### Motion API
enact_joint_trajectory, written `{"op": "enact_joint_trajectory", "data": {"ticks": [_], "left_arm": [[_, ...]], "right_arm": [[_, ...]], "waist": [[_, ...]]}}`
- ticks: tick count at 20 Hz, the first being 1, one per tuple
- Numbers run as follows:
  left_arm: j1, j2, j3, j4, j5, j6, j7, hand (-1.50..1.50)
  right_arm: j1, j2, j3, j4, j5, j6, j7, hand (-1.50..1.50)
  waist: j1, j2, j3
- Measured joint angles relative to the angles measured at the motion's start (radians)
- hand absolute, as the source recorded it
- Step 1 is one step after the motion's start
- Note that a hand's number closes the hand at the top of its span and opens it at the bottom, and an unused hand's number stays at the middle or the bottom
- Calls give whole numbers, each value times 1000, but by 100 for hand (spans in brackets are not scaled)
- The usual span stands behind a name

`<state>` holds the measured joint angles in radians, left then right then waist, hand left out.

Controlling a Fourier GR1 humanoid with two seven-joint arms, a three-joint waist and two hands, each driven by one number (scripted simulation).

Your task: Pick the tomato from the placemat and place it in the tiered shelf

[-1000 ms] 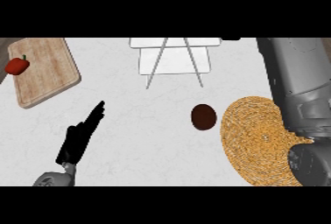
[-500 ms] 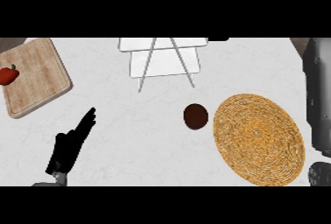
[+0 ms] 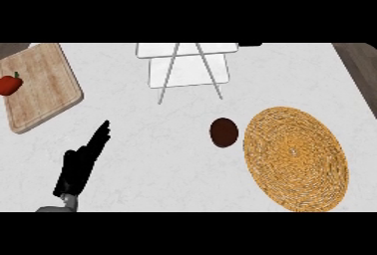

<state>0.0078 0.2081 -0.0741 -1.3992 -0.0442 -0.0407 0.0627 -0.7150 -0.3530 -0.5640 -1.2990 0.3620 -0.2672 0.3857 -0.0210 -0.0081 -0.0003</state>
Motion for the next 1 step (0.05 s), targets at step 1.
{"op": "enact_joint_trajectory", "data": {"ticks": [1], "left_arm": [[2, -13, -11, -2, -9, 6, 0, 0]], "right_arm": [[21, -8, 5, -22, -8, 11, 11, -150]], "waist": [[4, 1, 0]]}}
